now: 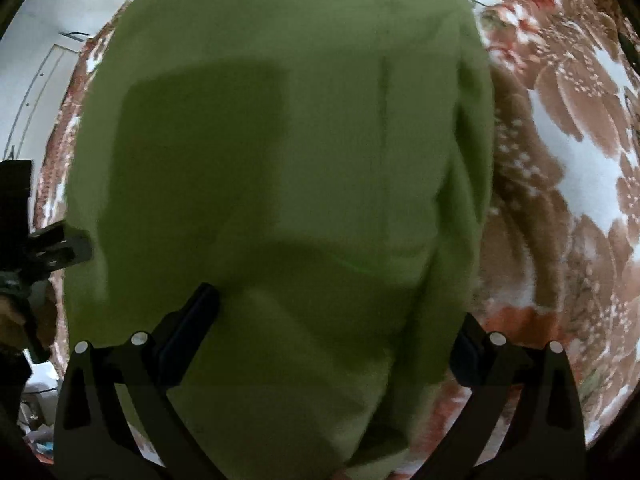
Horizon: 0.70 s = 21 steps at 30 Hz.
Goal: Fold large clothes
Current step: 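Grasp the folded green jacket bundle with both tools, then lift the jacket bundle off the bed with both tools and carry it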
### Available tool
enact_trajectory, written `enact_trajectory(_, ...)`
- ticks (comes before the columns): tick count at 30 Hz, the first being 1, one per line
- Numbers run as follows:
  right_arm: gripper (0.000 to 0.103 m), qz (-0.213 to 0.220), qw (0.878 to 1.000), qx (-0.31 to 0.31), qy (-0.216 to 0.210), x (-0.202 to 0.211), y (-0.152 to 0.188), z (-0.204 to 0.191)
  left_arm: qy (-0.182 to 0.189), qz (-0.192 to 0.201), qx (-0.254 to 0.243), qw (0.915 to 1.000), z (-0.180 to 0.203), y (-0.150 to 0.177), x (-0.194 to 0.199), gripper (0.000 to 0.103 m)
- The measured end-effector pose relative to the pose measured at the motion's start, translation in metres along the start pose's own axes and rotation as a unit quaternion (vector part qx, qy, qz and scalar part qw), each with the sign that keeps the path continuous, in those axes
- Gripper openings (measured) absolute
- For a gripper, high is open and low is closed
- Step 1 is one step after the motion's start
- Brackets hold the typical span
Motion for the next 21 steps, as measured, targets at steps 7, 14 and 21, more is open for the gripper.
enact_trajectory(7,0.097,-0.008,1.000,0.007,0.000,-0.012,0.002,-0.010,0.018,-0.007,0.022,0.9996,0.007,0.001,-0.015,0.098)
enact_trajectory(14,0.064,-0.013,0.999,0.034,-0.015,-0.016,-0.006,-0.031,0.033,0.000,0.009,0.9994,0.017,-0.005,-0.002,0.078)
enact_trajectory(21,0.041,-0.024,0.998,0.009,-0.063,-0.018,-0.016,-0.033,0.035,-0.005,0.023,0.9991,0.007,-0.001,-0.011,0.067)
Point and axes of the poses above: each gripper's, at about its wrist camera, not at the fingertips, and x roughly against the way its jaws point, z to its right, y to its underside, the point moved 10 cm from there along -x, roughly the way its jaws point, and after that the axes turned 3 degrees about -z, right-handed, at the moved point
